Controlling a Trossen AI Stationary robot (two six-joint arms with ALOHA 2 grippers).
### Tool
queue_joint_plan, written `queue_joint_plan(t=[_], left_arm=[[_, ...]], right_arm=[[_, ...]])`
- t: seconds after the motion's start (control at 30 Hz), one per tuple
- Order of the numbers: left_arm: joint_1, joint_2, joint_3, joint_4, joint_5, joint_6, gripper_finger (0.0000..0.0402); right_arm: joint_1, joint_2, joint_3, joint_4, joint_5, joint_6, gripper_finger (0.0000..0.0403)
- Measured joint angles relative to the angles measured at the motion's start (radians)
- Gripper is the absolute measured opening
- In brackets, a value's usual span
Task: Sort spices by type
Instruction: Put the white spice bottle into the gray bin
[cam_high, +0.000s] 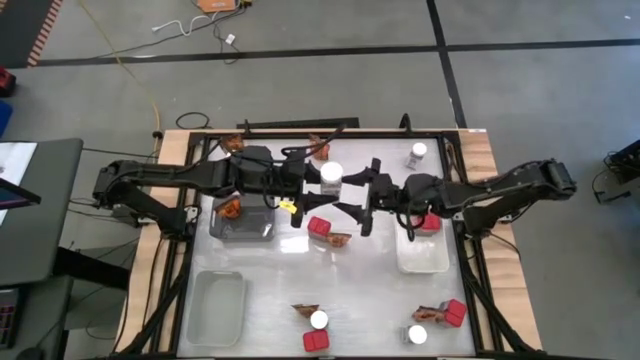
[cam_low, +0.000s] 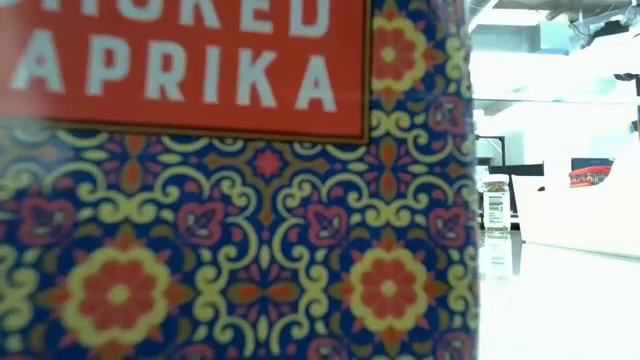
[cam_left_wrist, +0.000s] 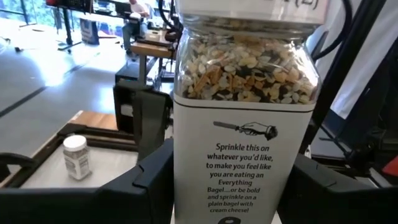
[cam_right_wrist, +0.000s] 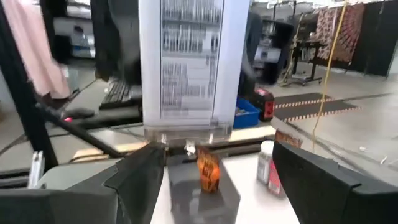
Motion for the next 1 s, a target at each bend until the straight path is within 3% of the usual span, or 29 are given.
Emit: queue_joint_plan(t=[0.17, 0.4, 1.0], left_arm=[[0.0, 0.0, 0.001, 0.003, -0.004, 0.0, 0.0205], [0.004, 0.003, 0.001, 0.004, -0.019, 0.002, 0.0206], [0.002, 0.003, 0.001, -0.005, -0.015, -0.026, 0.0206]], right_arm=[[0.002, 0.007, 0.027, -0.058, -0.004, -0.027, 0.0324], [0.003, 0.007, 0.03, -0.078, -0.088, 0.03, 0.0324], [-0.007, 0.007, 0.03, 0.029, -0.088, 0.026, 0.0324]])
